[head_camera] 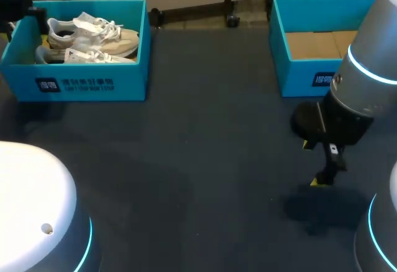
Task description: Take the shoe out of the shoebox, open the shoe tongue, remove and reinsert the insole, then place the shoe into the shoebox
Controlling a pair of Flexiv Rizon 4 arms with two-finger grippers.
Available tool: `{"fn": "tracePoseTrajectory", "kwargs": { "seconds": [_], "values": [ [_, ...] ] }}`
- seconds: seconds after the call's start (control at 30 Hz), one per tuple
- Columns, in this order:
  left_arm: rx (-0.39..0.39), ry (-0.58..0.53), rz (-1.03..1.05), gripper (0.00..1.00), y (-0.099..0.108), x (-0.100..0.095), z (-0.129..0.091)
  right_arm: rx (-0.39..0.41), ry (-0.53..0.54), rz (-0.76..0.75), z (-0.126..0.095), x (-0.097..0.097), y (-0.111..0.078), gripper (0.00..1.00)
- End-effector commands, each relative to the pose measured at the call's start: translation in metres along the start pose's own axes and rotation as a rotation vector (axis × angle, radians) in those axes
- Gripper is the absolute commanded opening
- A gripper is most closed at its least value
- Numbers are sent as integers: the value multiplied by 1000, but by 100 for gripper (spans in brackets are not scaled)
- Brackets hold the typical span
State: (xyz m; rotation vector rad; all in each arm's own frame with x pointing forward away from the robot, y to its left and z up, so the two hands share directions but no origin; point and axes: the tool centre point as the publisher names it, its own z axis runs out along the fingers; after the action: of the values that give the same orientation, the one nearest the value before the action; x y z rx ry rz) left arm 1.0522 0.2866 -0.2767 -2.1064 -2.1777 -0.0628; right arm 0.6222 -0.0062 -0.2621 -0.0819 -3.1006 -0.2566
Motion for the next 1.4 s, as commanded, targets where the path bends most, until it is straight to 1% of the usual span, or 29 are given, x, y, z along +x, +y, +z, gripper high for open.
{"fn": "tracePoseTrajectory", "kwargs": {
  "seconds": [0.03,0.13,0.27,0.53,0.87,0.97,1.17,1.23,1.33,1.4],
  "values": [
    [-19,-4,8,100,-9,-1,15,0,-1,0,2,0,0,100],
    [-22,-3,17,100,-12,-7,24,0,-1,0,2,0,0,100],
    [-23,3,2,100,-10,-14,37,0,-1,0,2,0,0,100],
    [-18,-10,-20,100,-3,-22,52,0,-1,0,2,0,0,100],
    [-11,-20,-46,100,6,-18,62,0,-1,0,2,0,0,100],
    [0,-27,-52,100,10,-16,68,0,-1,0,2,0,0,100],
    [7,-26,-52,99,13,-18,78,0,-1,0,2,0,0,100],
    [12,-29,-50,100,14,-18,80,0,-1,0,2,0,0,100],
    [16,-30,-47,98,16,-19,84,0,-1,0,2,0,0,100],
    [16,-30,-46,98,16,-19,84,0,-1,0,2,0,0,100]
  ]
}}
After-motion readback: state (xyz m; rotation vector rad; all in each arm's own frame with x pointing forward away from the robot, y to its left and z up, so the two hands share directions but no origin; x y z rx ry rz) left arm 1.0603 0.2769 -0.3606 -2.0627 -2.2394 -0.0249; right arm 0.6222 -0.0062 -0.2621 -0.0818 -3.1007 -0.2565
